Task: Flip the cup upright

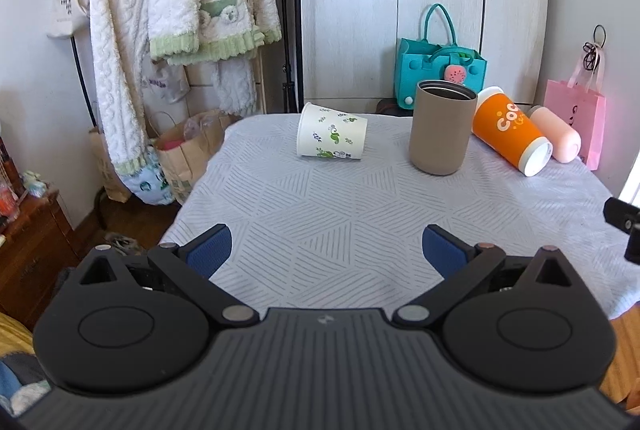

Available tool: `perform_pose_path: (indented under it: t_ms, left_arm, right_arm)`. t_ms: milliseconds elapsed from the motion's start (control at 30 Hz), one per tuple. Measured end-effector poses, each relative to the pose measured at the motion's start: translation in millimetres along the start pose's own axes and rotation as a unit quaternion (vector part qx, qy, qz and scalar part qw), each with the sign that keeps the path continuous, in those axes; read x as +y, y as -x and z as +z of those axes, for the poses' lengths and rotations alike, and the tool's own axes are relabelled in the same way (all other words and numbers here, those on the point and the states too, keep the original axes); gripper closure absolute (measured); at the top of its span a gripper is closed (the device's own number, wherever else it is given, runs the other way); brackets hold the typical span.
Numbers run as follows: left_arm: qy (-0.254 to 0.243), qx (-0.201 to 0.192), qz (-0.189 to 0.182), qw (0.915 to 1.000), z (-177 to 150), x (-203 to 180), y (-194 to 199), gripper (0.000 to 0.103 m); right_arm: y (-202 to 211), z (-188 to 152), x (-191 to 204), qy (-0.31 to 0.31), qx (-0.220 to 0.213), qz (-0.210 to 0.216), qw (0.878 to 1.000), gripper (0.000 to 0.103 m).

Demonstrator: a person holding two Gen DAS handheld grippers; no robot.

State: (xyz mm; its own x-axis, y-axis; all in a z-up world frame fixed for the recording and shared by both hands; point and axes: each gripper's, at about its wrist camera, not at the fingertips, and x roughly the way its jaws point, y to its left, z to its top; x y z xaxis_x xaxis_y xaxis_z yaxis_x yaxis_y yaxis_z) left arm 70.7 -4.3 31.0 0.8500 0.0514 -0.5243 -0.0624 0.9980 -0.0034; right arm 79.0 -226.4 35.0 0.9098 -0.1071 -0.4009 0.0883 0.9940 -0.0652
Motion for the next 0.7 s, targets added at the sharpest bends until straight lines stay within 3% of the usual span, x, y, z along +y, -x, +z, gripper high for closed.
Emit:
perform_pose_path:
  t_ms: [700]
  left_arm:
    - [-0.013, -0.004, -0.011, 0.9998, -2.1, -1.2, 0.6, 0.000]
  right_arm:
    - [-2.0, -0.5, 0.3, 0.001, 0.002, -0.001, 1.000, 0.000]
